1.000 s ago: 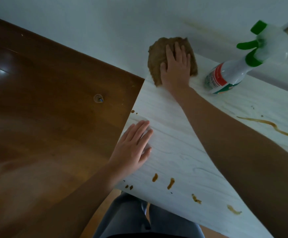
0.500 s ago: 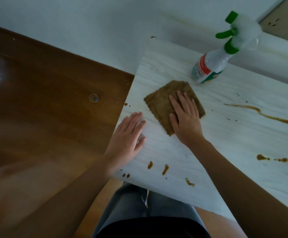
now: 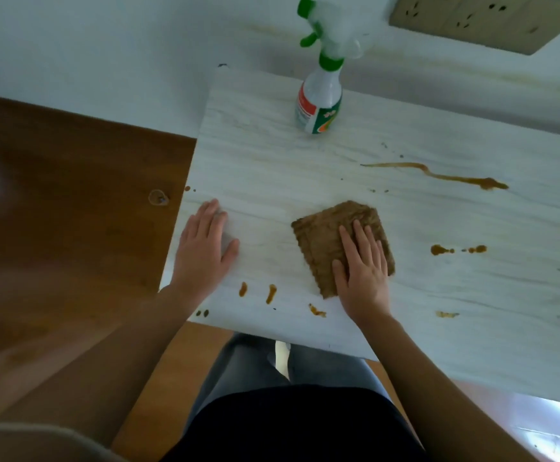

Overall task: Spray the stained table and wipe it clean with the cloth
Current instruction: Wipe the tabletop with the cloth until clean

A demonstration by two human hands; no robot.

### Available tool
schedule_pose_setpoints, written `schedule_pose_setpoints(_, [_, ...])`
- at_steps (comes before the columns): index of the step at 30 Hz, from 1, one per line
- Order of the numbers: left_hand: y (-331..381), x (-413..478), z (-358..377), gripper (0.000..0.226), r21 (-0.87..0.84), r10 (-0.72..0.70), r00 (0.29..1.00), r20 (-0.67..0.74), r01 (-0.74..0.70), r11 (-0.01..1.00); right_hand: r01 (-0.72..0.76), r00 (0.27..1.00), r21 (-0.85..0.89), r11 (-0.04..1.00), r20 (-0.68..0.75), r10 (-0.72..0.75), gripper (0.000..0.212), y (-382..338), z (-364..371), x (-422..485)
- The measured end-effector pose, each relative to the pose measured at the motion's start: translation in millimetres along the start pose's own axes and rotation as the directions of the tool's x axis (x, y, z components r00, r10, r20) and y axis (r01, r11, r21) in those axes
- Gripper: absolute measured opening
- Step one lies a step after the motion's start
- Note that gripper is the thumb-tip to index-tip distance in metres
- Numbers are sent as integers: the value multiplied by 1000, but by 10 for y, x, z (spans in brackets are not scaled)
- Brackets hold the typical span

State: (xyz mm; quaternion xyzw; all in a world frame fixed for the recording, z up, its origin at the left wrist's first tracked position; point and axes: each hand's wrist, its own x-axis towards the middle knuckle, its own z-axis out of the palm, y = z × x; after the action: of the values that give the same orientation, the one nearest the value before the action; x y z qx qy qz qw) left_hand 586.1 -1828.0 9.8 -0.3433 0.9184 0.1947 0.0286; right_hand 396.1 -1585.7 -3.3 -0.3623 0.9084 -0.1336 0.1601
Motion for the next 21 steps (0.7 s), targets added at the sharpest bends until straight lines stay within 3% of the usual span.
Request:
schedule_pose_setpoints(7, [274,41,53,64,6,-145,989,12,145,989,-118,990,50,992,-72,121,59,314,-105,-207])
schedule_pose_setpoints(17, [200,46,40,63,124,-90,996,-4,90,988,-184,980,127,975,-51,191,61,169,-42,-272])
schedule_pose_setpoints(21, [35,28,-27,60,111,-16,999,38,11,994,-112,992,98,989,-46,117,60,-57,41,-227])
